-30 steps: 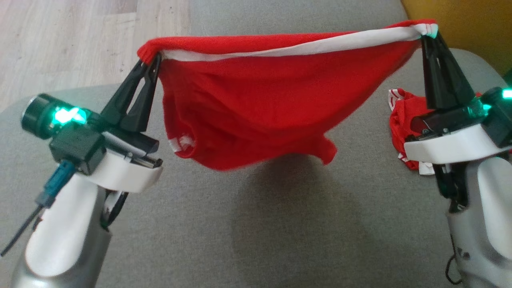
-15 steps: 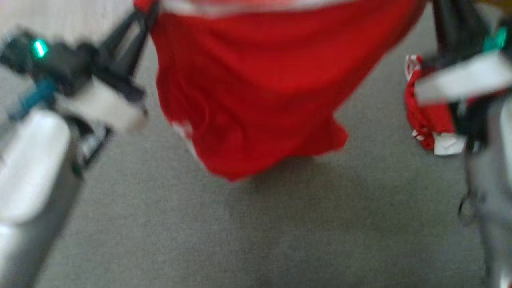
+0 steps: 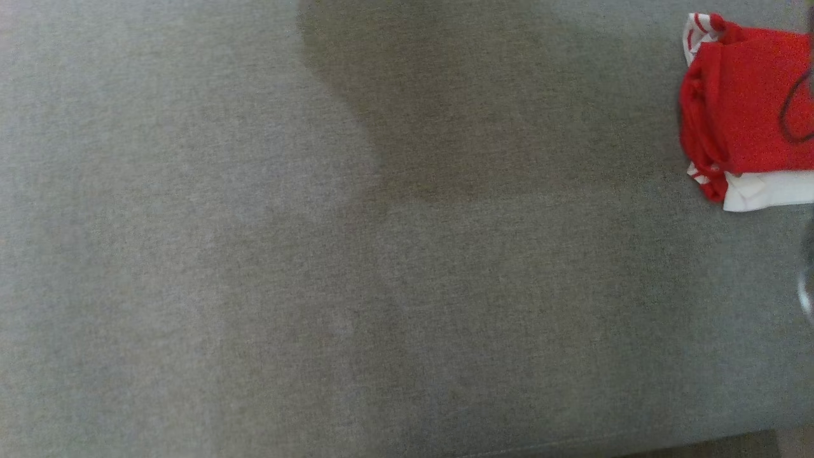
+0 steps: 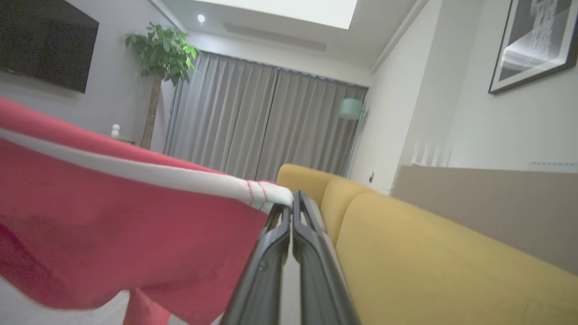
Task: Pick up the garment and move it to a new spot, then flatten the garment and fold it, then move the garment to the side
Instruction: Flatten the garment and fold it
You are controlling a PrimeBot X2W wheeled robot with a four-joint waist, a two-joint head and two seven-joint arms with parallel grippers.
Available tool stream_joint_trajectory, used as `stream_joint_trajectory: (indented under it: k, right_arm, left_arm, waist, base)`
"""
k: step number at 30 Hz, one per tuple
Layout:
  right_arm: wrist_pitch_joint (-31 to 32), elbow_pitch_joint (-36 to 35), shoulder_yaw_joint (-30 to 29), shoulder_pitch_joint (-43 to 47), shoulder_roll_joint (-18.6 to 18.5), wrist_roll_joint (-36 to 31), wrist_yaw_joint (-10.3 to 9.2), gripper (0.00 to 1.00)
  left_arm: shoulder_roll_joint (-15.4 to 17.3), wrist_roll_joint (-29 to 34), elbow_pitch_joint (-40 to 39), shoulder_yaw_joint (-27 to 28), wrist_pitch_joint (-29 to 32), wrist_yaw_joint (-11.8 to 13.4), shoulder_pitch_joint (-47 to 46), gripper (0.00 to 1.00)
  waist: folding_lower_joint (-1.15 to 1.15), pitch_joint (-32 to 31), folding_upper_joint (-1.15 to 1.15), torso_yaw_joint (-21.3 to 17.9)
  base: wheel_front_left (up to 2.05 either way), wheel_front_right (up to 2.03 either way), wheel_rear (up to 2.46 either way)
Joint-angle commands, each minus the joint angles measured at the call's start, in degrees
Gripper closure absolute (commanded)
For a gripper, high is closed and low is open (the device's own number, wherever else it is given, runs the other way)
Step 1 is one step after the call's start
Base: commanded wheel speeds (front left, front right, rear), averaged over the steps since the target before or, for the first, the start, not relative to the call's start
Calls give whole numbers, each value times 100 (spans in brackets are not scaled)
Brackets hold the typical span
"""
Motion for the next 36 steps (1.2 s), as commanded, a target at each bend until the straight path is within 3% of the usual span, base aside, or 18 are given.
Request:
stream_joint_trajectory:
  k: [1, 10, 17, 28, 36]
  right_arm:
    - [-61, 69, 130, 134, 173, -69, 37, 100]
    - [-118, 1330, 1212, 1226, 74, 244, 37, 100]
    - [62, 1836, 2381, 2052, -311, 1089, 37, 100]
    - [852, 780, 4125, 3056, -1527, 2848, 37, 100]
    - [1300, -191, 4828, 3528, -2400, 3802, 37, 100]
  left_arm:
    - [166, -90, 16, 12, -79, 14, 4, 100]
    - [-140, -470, 46, -639, -176, 14, 1610, 100]
    - [-173, -464, -333, -1081, -177, 14, 3271, 100]
    - [-29, -323, -652, -1720, -178, 13, 4477, 100]
    - [-24, -287, -811, -1764, -178, 13, 4996, 100]
  waist:
    - [-1, -27, 0, 45]
    - [-1, -202, 0, 217]
    - [-1, -649, 0, 284]
    - [-1, -1272, 0, 253]
    - [-1, -1641, 0, 190]
  base:
    - [0, 0, 0]
    - [0, 0, 0]
    - [0, 0, 0]
    - [0, 0, 0]
    - [0, 0, 0]
